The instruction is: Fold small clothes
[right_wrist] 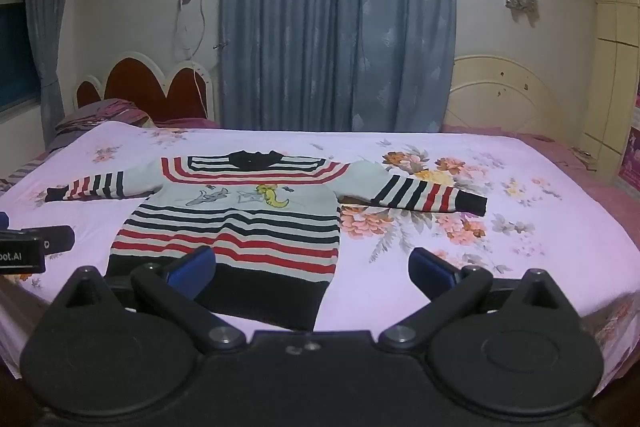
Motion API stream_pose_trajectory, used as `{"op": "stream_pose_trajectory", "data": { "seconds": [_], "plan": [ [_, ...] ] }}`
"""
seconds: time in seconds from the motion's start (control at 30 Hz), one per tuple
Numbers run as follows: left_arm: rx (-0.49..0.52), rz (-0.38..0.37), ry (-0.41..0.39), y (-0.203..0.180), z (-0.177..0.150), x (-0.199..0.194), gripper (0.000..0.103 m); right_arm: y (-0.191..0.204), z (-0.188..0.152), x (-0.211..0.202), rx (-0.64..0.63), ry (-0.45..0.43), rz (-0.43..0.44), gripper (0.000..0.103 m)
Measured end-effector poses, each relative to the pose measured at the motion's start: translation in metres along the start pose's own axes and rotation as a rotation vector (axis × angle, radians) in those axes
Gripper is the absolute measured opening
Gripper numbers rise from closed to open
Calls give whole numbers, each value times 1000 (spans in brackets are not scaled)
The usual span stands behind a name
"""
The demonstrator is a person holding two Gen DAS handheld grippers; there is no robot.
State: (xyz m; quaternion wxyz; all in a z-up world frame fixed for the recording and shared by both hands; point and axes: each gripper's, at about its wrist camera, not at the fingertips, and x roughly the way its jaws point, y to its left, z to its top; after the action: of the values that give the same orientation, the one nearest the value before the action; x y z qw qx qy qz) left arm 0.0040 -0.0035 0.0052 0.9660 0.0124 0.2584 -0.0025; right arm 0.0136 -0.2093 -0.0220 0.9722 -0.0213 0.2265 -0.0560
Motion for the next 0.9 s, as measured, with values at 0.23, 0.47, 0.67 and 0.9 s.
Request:
{"op": "stream_pose_trajectory", "data": {
  "seconds": [0.23,0.47,0.67,0.9],
  "plan": [
    [-3,-3,-7,1,-3,-3,103,3,5,1,-9,-1,4,102],
    [-2,0,-7,0,-2,-3,103,3,5,2,-10,-7,8,102],
    [-5,-1,-9,1,-3,-5,103,4,5,2,-9,-8,8,102],
    [-6,-2,-11,2,-3,-6,103,6,7,2,-11,-12,11,102]
  ]
}}
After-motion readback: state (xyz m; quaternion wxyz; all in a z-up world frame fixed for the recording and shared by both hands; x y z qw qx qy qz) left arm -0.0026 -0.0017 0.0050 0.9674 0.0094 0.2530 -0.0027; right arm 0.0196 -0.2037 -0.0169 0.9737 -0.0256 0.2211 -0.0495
